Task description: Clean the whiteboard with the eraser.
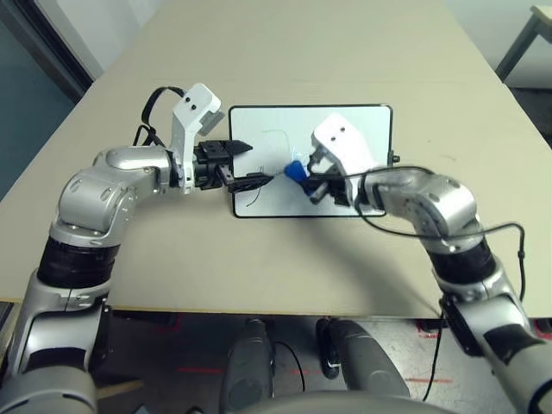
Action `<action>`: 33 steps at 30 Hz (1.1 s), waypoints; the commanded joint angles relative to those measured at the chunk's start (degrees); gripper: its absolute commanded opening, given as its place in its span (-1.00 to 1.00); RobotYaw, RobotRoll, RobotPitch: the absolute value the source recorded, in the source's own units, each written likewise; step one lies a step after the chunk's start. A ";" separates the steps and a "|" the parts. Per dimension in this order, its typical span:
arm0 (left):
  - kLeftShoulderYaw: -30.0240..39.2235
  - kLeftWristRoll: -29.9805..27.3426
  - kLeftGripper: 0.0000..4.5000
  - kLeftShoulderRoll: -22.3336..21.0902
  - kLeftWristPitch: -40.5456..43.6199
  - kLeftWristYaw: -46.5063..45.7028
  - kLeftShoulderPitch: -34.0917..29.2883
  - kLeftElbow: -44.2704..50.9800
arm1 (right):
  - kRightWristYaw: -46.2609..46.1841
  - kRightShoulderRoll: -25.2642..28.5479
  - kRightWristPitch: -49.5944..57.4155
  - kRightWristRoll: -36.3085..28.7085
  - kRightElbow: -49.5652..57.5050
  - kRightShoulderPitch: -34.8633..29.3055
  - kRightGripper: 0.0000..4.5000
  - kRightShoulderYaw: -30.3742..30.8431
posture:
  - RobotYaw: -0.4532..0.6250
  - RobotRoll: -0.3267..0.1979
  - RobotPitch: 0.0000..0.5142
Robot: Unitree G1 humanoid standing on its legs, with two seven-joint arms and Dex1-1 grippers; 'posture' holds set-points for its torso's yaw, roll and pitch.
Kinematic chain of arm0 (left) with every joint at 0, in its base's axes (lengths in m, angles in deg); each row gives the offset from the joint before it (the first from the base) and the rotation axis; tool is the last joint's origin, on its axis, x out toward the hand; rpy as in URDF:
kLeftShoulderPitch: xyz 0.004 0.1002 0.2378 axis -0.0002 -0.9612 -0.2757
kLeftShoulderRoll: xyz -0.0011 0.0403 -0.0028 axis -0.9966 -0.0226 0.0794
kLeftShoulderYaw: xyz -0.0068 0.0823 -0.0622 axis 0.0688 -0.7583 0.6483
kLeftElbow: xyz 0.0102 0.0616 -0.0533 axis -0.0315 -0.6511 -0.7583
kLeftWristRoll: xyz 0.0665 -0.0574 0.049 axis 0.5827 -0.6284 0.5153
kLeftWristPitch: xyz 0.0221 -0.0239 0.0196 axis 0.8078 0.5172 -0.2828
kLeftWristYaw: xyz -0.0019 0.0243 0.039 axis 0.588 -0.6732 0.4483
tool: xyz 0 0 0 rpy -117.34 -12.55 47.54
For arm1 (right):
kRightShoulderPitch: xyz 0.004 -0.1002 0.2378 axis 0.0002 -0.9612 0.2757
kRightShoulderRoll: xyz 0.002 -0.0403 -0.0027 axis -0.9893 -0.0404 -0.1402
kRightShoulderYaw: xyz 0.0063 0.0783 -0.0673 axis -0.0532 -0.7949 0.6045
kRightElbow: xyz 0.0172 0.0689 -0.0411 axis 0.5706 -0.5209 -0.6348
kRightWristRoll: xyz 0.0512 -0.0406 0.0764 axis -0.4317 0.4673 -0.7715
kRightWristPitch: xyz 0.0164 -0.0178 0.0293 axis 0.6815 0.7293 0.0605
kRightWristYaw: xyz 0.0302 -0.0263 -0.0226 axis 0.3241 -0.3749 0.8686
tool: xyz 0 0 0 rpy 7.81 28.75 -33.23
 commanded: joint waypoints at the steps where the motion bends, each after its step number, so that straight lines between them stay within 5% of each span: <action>1: 0.34 -0.73 1.00 -0.83 0.43 0.60 -0.53 0.55 | 0.24 -0.46 -1.59 1.17 -2.65 0.28 -0.97 -0.01 | -0.36 0.25 -0.34; 10: 0.69 -0.38 1.00 -1.63 -0.28 0.73 -0.47 -0.16 | 1.00 -0.50 4.89 -0.84 7.56 -7.93 -0.97 3.91 | -0.35 0.25 -0.34; 21: 0.38 -0.13 1.00 -1.42 -0.99 1.00 0.01 -0.86 | 0.48 0.55 -5.78 3.39 -5.82 -1.37 -0.98 -0.13 | -0.35 0.25 -0.34; 33: 0.49 -0.22 1.00 -1.41 -0.91 0.96 0.21 -0.89 | 1.40 -0.47 1.04 2.03 4.81 -9.08 -0.98 3.61 | -0.35 0.25 -0.33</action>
